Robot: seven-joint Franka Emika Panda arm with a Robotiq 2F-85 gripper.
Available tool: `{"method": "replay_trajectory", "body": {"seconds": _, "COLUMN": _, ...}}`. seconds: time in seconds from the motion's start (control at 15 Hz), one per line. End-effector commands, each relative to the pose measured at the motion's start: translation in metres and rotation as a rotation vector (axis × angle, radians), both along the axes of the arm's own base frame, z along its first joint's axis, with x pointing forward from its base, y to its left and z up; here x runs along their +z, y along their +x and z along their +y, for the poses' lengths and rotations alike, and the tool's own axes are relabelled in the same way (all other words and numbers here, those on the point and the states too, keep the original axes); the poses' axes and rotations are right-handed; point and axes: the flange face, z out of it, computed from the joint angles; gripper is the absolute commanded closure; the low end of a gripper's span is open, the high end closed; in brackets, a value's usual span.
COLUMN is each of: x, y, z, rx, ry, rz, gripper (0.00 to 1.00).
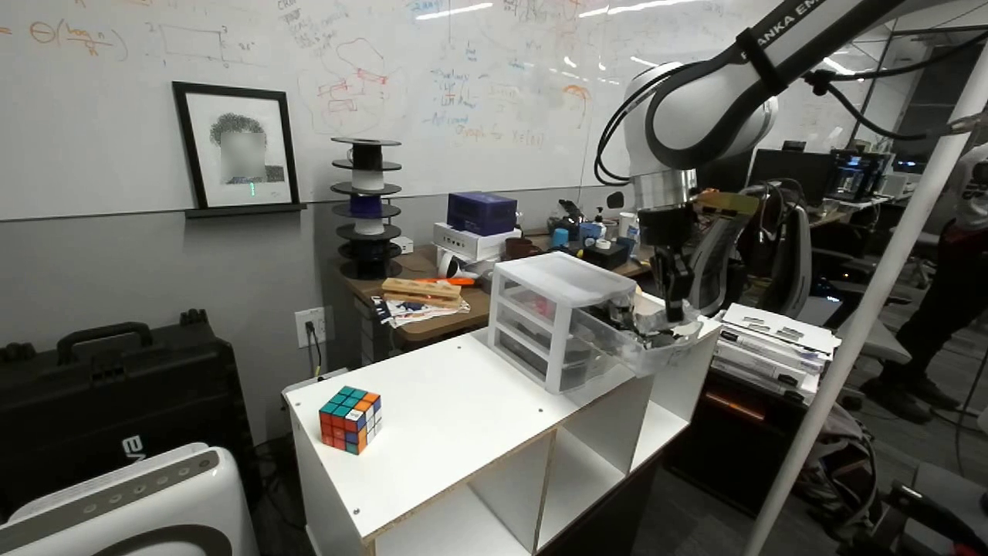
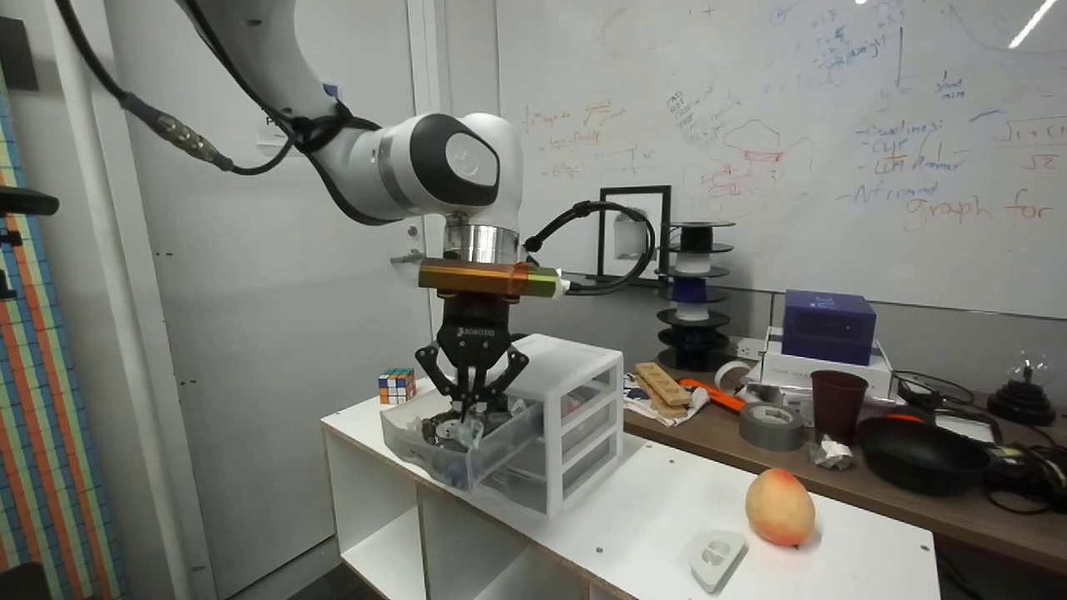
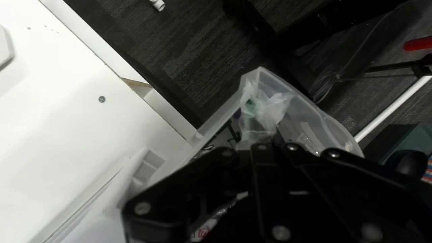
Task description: Put the plastic objects in the drawer then close the drawer.
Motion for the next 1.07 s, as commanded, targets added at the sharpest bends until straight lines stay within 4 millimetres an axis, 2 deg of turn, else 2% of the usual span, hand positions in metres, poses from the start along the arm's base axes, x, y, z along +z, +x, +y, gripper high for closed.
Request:
{"method": "replay_trajectory", "body": {"seconds": 0.0, "x": 0.01, "y": -0.016, "z": 0.004, "rx": -0.035, "ry": 0.05, "rz": -0.054, "gripper": 0.99}}
{"method": "replay_trajectory", "body": {"seconds": 0.27, "x": 0.011, "y": -0.02, "z": 0.008, "rx": -0.083, "ry": 0.109, "rz": -0.155, "gripper": 0.99}}
{"method": "replay_trajectory", "body": {"seconds": 0.33, "x": 0.01, "y": -0.021, "z": 0.009, "rx": -0.08, "ry": 0.11, "rz": -0.186, "gripper": 0.94}}
{"method": "replay_trajectory", "body": {"seconds": 0.4, "x": 0.007, "y": -0.023, "z": 0.006, "rx": -0.067, "ry": 0.105, "rz": -0.205, "gripper": 0.71}}
{"method": "replay_trajectory", "body": {"seconds": 0.53, "x": 0.006, "y": -0.031, "z": 0.007, "rx": -0.05, "ry": 0.098, "rz": -0.23, "gripper": 0.68}}
{"method": "replay_trajectory", "body": {"seconds": 0.67, "x": 0.012, "y": -0.035, "z": 0.008, "rx": -0.051, "ry": 0.104, "rz": -0.244, "gripper": 0.55}}
{"method": "replay_trajectory", "body": {"seconds": 0.8, "x": 0.029, "y": -0.035, "z": 0.009, "rx": -0.066, "ry": 0.112, "rz": -0.252, "gripper": 0.38}}
{"method": "replay_trajectory", "body": {"seconds": 1.0, "x": 0.062, "y": -0.038, "z": 0.0, "rx": -0.108, "ry": 0.126, "rz": -0.295, "gripper": 0.16}}
